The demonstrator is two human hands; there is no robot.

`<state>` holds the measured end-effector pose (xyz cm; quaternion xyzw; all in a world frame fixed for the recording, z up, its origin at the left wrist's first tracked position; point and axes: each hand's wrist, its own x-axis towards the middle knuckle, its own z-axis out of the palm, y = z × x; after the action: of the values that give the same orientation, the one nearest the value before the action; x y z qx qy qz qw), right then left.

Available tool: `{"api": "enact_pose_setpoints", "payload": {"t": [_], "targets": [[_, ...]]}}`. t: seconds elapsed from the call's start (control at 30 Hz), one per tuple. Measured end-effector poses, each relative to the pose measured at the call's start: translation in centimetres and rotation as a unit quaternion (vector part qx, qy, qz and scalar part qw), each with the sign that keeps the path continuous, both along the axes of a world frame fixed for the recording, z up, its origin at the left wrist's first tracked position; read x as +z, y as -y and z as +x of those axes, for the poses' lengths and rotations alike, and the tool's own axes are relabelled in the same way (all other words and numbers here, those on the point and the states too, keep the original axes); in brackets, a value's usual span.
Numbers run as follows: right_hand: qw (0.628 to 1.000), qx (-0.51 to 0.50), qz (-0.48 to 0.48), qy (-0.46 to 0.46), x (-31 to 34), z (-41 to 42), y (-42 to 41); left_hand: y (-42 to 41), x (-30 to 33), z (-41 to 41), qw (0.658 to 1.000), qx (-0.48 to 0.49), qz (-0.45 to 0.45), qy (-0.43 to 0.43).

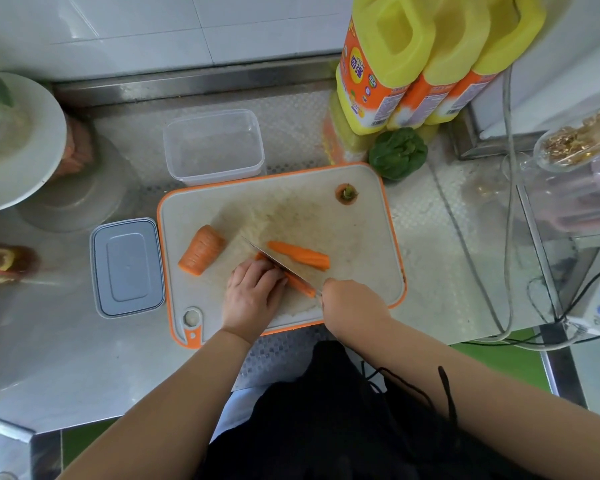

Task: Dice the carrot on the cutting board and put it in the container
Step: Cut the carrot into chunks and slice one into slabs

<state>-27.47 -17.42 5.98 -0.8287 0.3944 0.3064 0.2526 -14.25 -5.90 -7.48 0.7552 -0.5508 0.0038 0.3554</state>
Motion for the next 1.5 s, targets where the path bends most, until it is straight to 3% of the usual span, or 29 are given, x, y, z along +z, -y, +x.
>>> {"api": "enact_pose_setpoints", "payload": {"t": [0.7,1.17,1.5], "targets": [[0.999,-0.013,0.012,-0.046,0.5,1.4,-0.2,0.0,-0.5,0.0,1.000,0.004,0.005,0.011],[1.000,-0.003,-0.006,0.016,-2.3,0.0,-0.7,0.1,-0.3,-0.1,1.000,0.009,0.005,0.005],[1.000,0.011,-0.012,-0.002,-3.0,0.8,-0.1,0.1,-0.1,-0.1,1.000,0.017,0.014,0.019]]}}
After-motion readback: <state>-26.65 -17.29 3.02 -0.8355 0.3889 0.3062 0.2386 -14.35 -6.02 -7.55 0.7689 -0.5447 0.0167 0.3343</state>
